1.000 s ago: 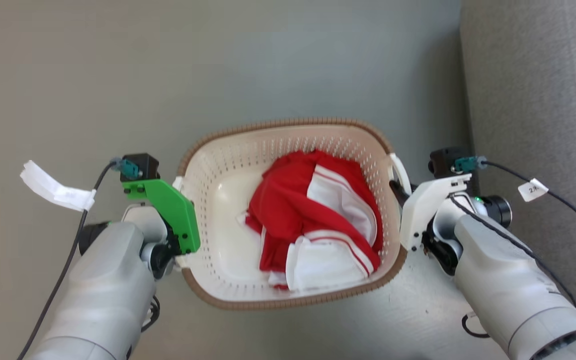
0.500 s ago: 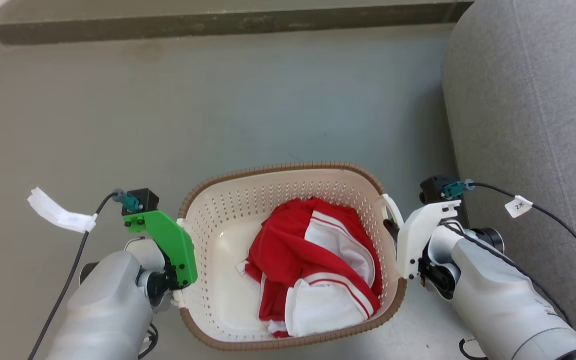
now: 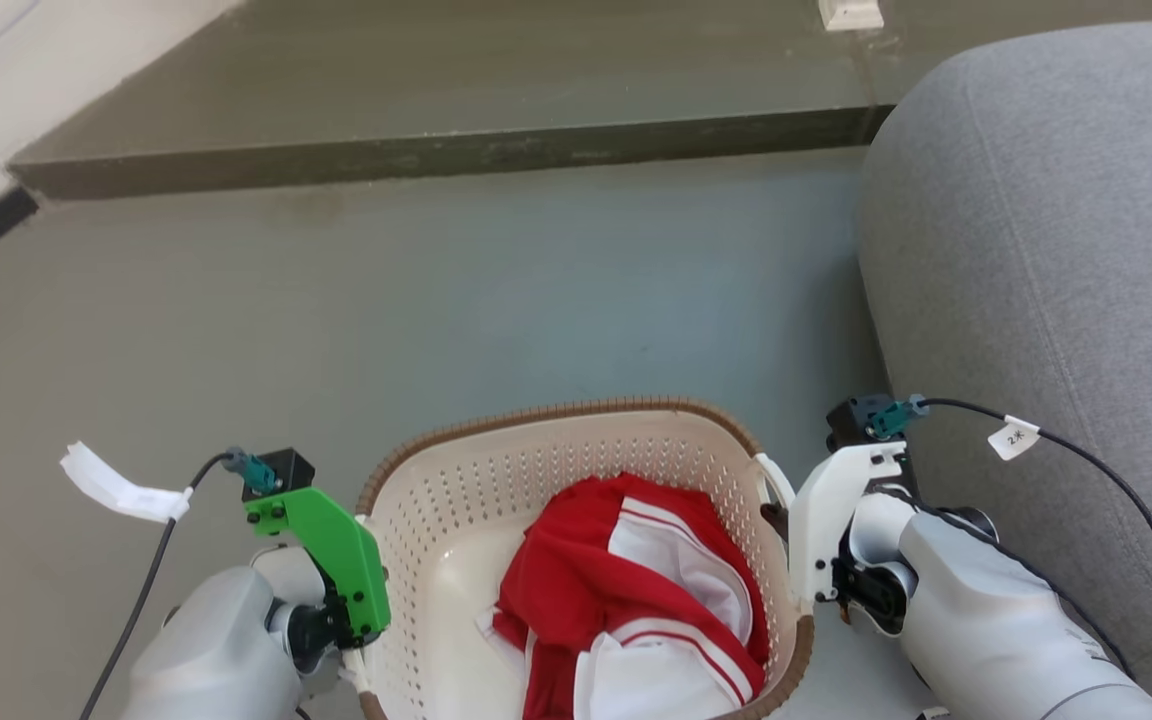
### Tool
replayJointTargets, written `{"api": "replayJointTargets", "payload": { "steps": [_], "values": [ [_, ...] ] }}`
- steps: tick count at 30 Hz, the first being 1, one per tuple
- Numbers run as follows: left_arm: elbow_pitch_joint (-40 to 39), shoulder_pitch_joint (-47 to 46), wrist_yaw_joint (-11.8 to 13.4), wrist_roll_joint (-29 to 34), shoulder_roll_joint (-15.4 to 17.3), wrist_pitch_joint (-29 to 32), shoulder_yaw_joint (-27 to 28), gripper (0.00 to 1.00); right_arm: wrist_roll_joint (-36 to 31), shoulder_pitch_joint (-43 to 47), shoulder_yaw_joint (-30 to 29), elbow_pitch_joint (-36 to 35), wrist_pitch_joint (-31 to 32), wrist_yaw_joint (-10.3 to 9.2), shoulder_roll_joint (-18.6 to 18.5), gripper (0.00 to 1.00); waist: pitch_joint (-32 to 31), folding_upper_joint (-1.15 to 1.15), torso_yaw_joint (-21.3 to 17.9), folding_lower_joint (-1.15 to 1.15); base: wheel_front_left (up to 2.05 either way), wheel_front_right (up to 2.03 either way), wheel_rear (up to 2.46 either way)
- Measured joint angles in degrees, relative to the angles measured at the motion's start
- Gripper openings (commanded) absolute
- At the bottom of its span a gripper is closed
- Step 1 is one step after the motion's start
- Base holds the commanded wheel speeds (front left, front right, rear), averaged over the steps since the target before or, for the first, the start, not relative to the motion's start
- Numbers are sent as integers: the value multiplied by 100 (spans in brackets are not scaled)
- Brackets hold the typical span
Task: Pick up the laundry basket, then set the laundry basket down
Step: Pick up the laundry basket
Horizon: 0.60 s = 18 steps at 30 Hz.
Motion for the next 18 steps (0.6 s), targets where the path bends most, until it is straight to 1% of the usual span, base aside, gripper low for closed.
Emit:
{"api": "replayJointTargets", "payload": {
  "steps": [11,18],
  "values": [
    [10,352,0,-234,13,166,-29,0,222,213,168,49,334,1,7,0,-473,0,-91,0,0,0,0],
    [14,548,0,-282,15,236,-62,0,308,360,234,57,419,1,13,0,-724,0,-132,0,0,0,0]
  ]
}}
